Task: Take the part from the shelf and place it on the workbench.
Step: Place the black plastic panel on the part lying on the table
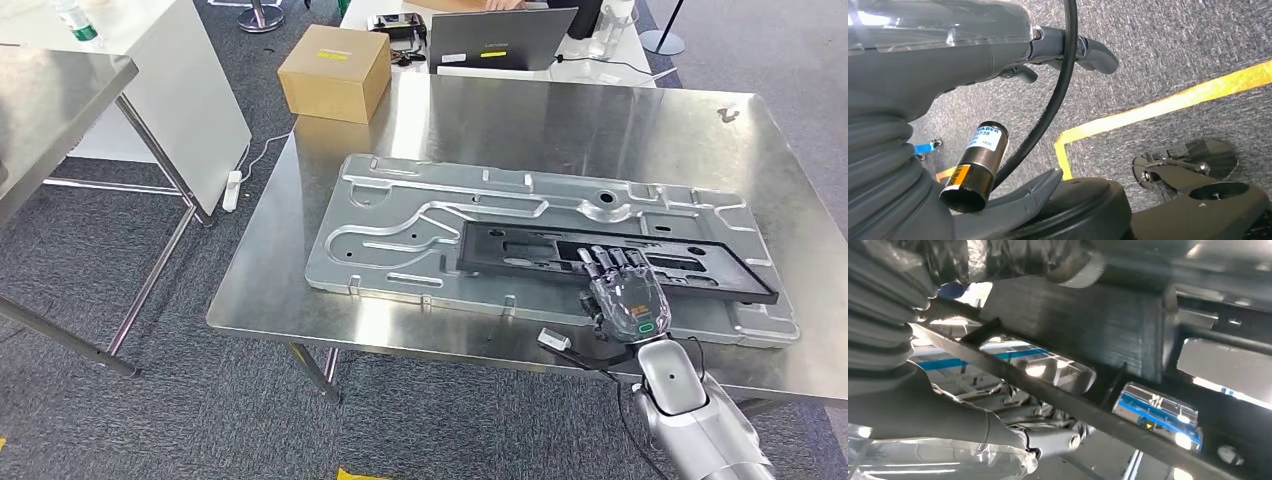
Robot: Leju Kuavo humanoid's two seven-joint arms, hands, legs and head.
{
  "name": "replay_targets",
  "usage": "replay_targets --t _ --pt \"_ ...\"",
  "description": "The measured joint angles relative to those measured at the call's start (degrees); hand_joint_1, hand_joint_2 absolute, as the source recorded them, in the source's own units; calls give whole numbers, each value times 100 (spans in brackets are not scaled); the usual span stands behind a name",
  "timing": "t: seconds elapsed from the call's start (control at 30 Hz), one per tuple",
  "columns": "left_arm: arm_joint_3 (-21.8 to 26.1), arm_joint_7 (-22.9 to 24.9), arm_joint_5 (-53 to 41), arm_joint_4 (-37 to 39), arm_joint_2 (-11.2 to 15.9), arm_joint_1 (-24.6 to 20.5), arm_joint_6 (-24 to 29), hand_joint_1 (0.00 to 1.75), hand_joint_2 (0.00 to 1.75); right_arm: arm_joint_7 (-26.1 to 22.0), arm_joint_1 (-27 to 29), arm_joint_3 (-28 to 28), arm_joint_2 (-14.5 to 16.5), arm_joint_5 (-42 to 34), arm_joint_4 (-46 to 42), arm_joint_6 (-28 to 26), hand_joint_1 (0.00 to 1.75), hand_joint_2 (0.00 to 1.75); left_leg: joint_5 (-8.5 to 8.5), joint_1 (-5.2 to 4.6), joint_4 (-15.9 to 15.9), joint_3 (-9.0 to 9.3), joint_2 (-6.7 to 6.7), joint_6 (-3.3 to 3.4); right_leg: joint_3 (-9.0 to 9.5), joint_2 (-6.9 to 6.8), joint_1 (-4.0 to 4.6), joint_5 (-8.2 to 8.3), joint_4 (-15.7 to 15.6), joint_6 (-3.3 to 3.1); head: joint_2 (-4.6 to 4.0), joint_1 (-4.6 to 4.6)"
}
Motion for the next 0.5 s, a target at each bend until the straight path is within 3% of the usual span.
replay_targets --t 0.27,0.37,0.4,0.5 --pt "0 24 94 0 38 28 -5 0 175 9 8 0 50 2 -46 1 0 0 0 0 1 5 0 0 5 0 2 0 0 0 0 0" --pt "0 31 95 0 51 36 -11 0 175 11 41 0 72 2 -61 0 0 131 0 0 1 4 0 0 5 0 2 0 0 0 0 0" --pt "0 33 95 0 55 39 -12 0 175 13 51 0 79 2 -67 0 0 131 0 0 1 4 0 0 5 0 2 0 0 0 0 0" --pt "0 39 95 0 60 42 -15 0 175 19 68 0 93 2 -88 0 0 0 0 0 1 5 0 0 5 0 2 0 0 0 0 0"
